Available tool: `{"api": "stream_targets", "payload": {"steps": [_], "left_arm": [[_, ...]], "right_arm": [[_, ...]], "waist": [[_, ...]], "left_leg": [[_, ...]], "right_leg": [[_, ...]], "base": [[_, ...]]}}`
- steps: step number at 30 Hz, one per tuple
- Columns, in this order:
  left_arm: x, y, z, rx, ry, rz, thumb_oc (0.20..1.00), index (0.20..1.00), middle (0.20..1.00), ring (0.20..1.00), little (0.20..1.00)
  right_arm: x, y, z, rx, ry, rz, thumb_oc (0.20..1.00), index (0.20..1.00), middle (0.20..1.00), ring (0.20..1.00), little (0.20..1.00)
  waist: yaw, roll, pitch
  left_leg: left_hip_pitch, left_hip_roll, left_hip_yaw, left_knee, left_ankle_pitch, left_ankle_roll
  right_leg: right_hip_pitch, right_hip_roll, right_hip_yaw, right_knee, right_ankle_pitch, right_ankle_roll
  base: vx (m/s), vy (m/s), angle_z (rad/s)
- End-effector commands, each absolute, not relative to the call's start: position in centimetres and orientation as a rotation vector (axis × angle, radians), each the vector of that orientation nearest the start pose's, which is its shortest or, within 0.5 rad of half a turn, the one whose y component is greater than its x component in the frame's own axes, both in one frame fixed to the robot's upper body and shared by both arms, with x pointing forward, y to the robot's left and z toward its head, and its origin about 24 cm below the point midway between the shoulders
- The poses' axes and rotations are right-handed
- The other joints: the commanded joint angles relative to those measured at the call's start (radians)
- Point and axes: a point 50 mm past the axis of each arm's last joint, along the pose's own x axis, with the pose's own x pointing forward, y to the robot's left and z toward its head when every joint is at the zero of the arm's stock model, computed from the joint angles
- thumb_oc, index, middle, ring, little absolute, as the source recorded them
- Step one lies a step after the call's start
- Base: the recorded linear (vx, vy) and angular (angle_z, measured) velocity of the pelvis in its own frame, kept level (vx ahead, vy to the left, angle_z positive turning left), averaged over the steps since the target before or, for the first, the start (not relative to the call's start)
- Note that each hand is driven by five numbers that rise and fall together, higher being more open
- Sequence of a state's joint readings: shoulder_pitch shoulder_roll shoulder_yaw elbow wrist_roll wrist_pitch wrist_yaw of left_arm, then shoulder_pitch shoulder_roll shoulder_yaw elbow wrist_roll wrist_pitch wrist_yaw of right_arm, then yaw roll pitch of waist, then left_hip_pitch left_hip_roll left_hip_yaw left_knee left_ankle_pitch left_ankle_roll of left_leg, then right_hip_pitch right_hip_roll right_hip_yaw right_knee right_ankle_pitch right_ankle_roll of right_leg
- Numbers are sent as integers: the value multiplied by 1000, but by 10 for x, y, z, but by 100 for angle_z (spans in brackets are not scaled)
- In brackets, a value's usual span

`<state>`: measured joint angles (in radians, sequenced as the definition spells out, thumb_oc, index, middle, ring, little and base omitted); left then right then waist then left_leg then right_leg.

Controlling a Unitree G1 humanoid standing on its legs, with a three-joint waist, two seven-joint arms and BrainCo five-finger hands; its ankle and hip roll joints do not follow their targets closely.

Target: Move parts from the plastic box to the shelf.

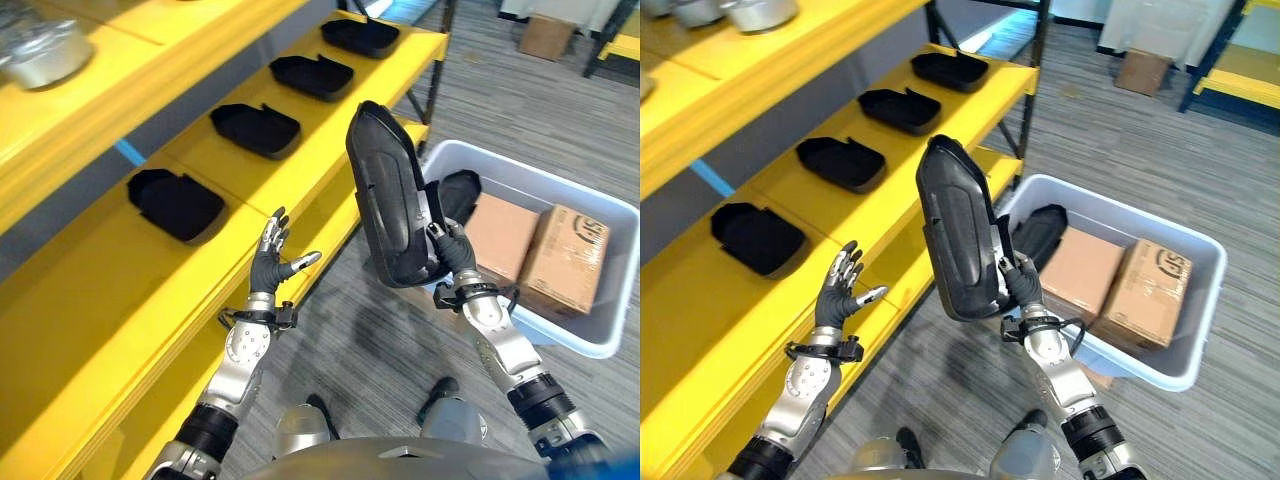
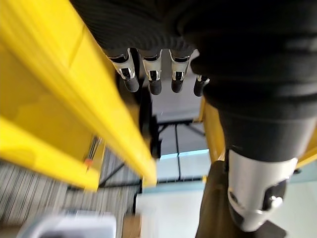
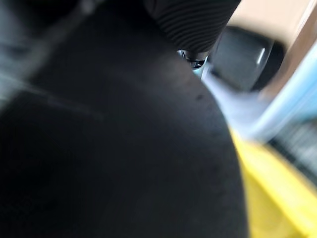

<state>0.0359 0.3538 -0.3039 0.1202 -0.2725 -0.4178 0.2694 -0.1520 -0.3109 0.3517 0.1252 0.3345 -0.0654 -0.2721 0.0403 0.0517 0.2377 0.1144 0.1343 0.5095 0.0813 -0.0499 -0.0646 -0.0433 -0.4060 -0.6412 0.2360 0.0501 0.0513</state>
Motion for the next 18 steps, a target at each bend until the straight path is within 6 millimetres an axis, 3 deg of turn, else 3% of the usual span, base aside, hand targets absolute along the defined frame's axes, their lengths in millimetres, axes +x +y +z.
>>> {"api": "stream_targets", "payload": {"steps": [1,4,5,6,9,10,12,13,14,15,18], "left_arm": [[231,175,68,73,-341,37,1000,1000,1000,1000,1000],[228,181,72,76,-363,62,1000,1000,1000,1000,1000],[228,184,74,81,-363,76,1000,1000,1000,1000,1000],[228,185,74,79,-364,79,1000,1000,1000,1000,1000],[231,186,69,14,-313,79,1000,1000,1000,1000,1000],[232,183,69,25,-320,42,1000,1000,1000,1000,1000],[233,181,68,30,-320,25,1000,1000,1000,1000,1000],[237,177,67,36,-320,4,1000,1000,1000,1000,1000],[238,177,67,37,-320,-2,1000,1000,1000,1000,1000],[239,173,66,38,-321,-25,1000,1000,1000,1000,1000],[238,169,63,33,-315,-26,1000,1000,1000,1000,1000]], "right_arm": [[282,-115,90,54,-199,172,200,200,200,200,200],[282,-104,95,66,-219,204,200,200,200,200,200],[283,-96,101,79,-236,213,200,200,200,200,200],[283,-95,101,80,-237,213,200,200,200,200,200],[282,-89,106,99,-254,211,200,200,200,200,200],[282,-86,109,115,-269,217,200,200,200,200,200],[281,-87,111,134,-275,220,200,200,200,200,200],[279,-92,111,147,-278,219,200,200,200,200,200],[278,-93,111,151,-277,214,200,200,200,200,200],[277,-96,110,162,-268,207,200,200,200,200,200],[275,-100,105,158,-251,238,200,200,200,200,200]], "waist": [[8,-9,-14],[55,-20,-5],[90,-30,4],[91,-31,4],[116,-44,3],[121,-43,2],[116,-44,0],[87,-50,-5],[83,-51,-6],[66,-59,-11],[53,-72,-5]], "left_leg": [[21,52,-3,-49,23,0],[13,21,-15,-54,10,16],[0,-16,-37,-61,-6,34],[-1,-19,-39,-62,-7,37],[-28,-71,-107,-92,-5,58],[-37,-94,-151,-131,12,65],[-43,-105,-175,-149,20,72],[-55,-122,-236,-167,15,90],[-57,-123,-245,-168,14,93],[-75,-125,-274,-169,23,106],[-72,-126,-307,-169,22,103]], "right_leg": [[117,54,24,-39,-63,68],[129,15,-28,-86,20,101],[128,-23,-47,-105,89,134],[128,-26,-47,-106,94,137],[134,-46,-1,-133,168,174],[128,-42,44,-123,181,183],[123,-32,83,-108,181,184],[86,23,206,-57,141,172],[80,42,223,-53,125,166],[46,124,270,-43,80,133],[15,245,296,-44,-8,104]], "base": [[-147,285,21],[-179,285,27],[-184,317,42],[-185,313,36],[-114,194,54],[-99,196,68],[-51,120,87],[-24,94,102],[-48,60,119],[-25,-4,128],[45,2,85]]}}
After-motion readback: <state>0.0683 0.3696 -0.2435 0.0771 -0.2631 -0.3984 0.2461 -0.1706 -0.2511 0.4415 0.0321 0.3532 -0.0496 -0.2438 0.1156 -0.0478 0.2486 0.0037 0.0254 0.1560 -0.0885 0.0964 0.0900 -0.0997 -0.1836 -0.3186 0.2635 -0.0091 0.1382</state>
